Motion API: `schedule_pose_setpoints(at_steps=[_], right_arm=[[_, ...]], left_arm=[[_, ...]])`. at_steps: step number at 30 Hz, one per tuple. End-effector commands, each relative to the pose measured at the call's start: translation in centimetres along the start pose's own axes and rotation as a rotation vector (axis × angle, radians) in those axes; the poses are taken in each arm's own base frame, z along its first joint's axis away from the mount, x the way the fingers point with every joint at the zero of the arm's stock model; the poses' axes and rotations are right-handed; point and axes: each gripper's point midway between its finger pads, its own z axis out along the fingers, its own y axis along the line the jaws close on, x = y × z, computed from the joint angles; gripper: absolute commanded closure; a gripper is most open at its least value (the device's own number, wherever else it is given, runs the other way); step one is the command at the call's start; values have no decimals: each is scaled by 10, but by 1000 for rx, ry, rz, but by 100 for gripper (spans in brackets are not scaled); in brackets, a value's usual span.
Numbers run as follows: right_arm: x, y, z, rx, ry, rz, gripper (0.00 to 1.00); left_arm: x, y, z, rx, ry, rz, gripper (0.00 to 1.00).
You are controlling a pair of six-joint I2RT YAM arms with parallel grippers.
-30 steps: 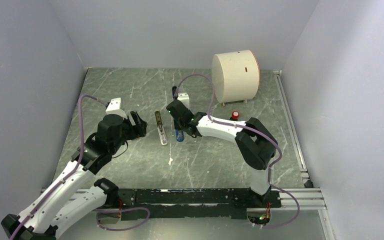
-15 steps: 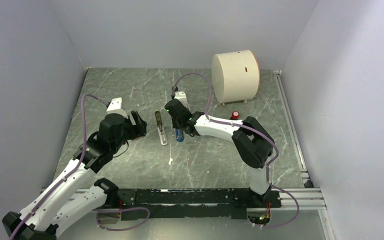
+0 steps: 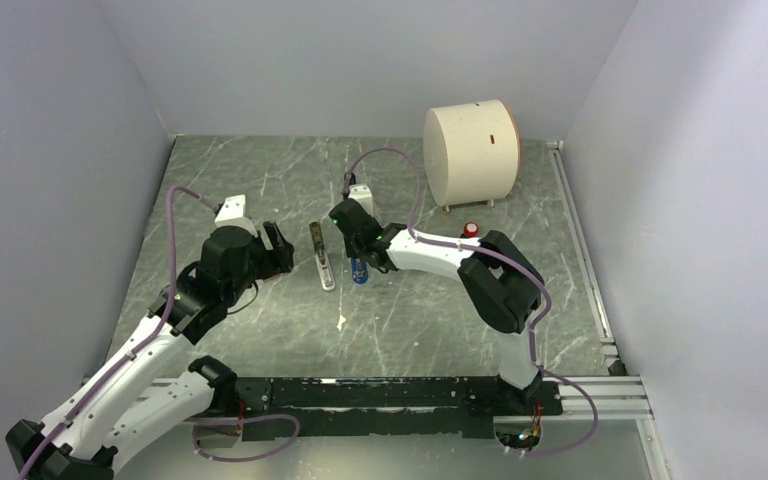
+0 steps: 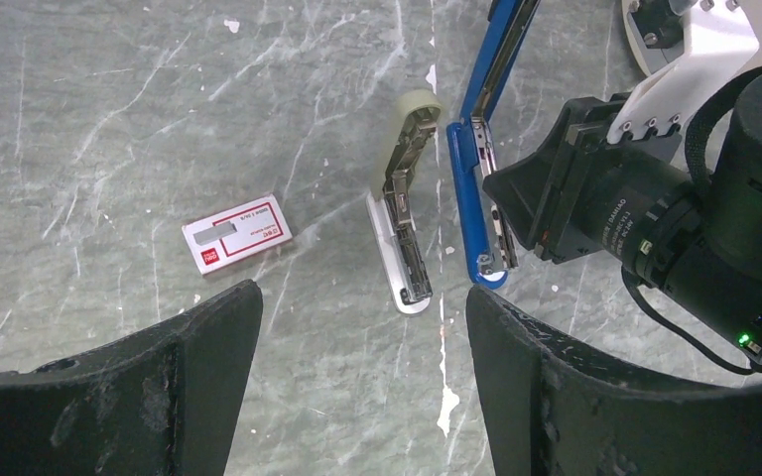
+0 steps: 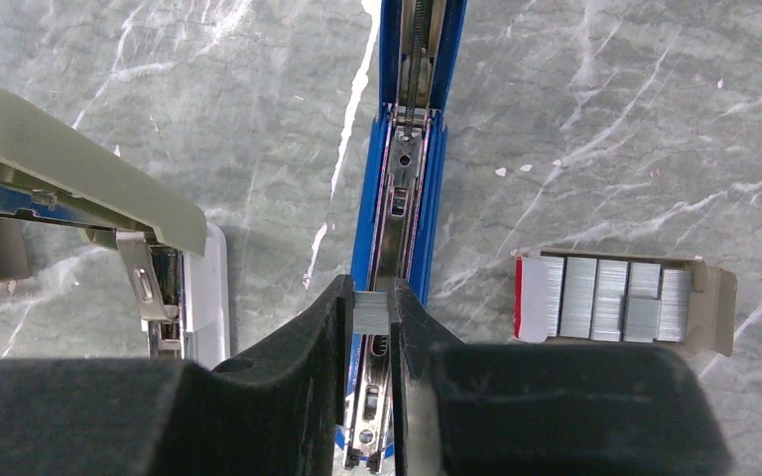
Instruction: Load the staples into the stapler
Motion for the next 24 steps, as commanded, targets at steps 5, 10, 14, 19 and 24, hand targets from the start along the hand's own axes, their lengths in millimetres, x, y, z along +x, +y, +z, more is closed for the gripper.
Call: schedule_pose_setpoints(at_steps=[5, 10, 14, 19, 24], right_arm=[[-19, 2, 0, -4, -50, 18, 80], [-20, -1, 0, -3, -52, 24, 80], [-20, 0, 1, -9, -50, 19, 80], [-15, -1, 5, -5, -36, 13, 80], [-11, -2, 8, -1, -24, 9, 80]], left_arm=[[-6, 2, 0, -20, -13, 2, 20], [-6, 3, 0, -22, -15, 2, 20], [-6, 3, 0, -22, -14, 1, 20], [-7, 3, -1, -24, -17, 3, 20], [-10, 4, -2, -30, -27, 3, 20]])
